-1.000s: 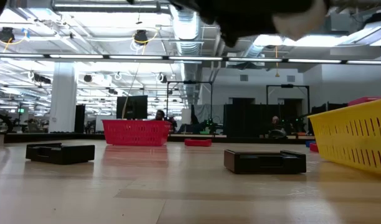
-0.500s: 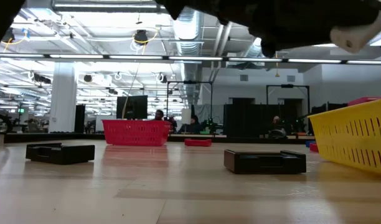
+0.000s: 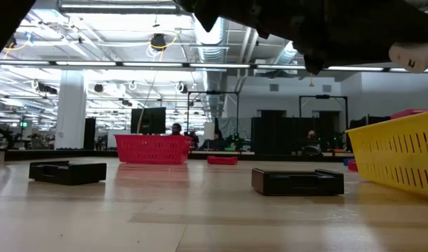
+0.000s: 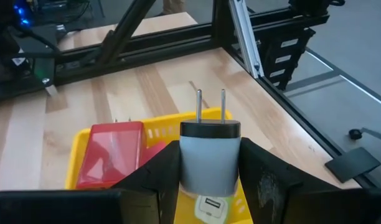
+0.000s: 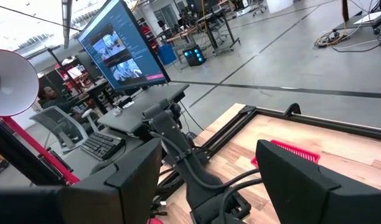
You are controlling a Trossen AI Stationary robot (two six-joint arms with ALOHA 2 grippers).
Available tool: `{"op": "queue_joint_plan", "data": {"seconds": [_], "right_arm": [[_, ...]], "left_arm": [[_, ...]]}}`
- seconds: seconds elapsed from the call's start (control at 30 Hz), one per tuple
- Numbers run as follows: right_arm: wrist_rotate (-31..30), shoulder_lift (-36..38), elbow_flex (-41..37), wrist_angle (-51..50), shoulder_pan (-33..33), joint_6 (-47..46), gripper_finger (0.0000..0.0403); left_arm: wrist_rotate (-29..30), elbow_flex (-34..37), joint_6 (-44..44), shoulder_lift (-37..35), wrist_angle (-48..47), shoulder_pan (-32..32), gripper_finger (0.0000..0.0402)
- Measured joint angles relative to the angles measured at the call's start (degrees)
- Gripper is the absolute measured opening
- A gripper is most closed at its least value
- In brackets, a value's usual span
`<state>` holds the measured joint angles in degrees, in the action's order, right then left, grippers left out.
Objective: Pick & Place Office items
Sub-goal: Put the white charger adapter into the yellow basket, then put the left black digital clock in the red basket
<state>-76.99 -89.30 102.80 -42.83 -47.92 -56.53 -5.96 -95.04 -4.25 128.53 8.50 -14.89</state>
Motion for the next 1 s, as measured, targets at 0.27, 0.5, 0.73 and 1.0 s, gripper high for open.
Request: {"op": "queue_joint_plan", "data": {"seconds": [0.27, 0.5, 0.73, 1.0], "right_arm": [[0.0, 0.0, 0.0, 0.0, 0.0, 0.0, 0.0256], [0.0, 0.0, 0.0, 0.0, 0.0, 0.0, 0.0256], [0.0, 0.0, 0.0, 0.0, 0.0, 0.0, 0.0256], [0.0, 0.0, 0.0, 0.8, 0.0, 0.0, 0.0256]], "left_arm": [[0.0, 0.0, 0.0, 0.0, 0.2, 0.2, 0.0137], [0.1, 0.0, -0.1, 0.0, 1.5, 0.3, 0.0185], [2.2, 0.0, 0.0, -0.4, 0.5, 1.5, 0.0216], [10.6, 0.6, 4.3, -8.1, -18.1, 8.3, 0.0210]]}}
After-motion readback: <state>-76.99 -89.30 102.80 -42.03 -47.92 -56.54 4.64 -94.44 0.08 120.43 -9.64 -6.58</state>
